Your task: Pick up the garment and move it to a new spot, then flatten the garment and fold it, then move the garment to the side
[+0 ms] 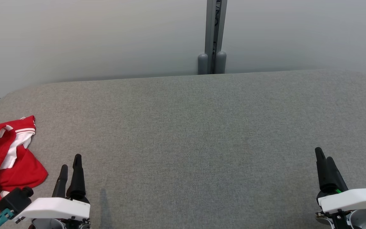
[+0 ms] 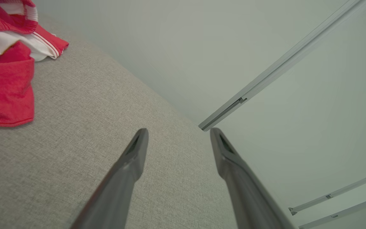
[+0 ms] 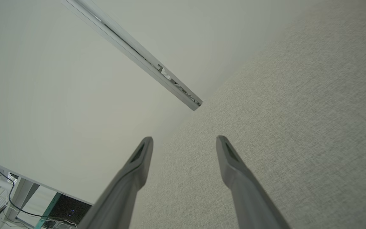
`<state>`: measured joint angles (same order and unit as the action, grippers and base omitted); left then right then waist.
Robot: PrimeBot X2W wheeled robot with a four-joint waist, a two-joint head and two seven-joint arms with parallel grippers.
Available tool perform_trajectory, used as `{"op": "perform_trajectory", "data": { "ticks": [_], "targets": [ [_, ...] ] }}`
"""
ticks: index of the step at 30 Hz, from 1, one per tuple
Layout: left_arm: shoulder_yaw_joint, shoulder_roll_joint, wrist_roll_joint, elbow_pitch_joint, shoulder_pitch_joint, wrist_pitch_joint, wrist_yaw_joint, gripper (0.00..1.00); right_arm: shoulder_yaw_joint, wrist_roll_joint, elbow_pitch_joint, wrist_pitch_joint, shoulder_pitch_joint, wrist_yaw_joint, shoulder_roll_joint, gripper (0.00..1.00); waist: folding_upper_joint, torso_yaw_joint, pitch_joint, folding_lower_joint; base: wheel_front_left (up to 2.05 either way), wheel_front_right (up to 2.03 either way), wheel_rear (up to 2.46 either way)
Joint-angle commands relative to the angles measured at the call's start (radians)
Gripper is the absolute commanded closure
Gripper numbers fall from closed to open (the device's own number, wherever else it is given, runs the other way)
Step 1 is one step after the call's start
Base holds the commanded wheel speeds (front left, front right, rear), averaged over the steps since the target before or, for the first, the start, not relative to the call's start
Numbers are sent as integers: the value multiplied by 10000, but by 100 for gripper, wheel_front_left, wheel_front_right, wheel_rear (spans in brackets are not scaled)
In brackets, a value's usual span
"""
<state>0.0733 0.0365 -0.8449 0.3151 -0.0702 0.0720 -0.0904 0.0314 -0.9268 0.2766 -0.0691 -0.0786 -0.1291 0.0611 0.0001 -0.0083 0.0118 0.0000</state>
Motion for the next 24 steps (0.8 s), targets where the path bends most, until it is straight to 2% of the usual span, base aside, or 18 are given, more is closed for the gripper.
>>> {"op": "perform_trajectory", "data": {
  "ticks": [1,24],
  "targets": [
    [-19,87,478,-88,-291,110,65,0,20,414,-89,-144,-260,-12,98,0,-1,-4,0,0,0,0,0],
    [-181,151,3431,192,-253,753,531,0,-123,3209,-55,-789,-161,-16,173,0,-1,-83,-65,0,0,0,0]
  ]
}}
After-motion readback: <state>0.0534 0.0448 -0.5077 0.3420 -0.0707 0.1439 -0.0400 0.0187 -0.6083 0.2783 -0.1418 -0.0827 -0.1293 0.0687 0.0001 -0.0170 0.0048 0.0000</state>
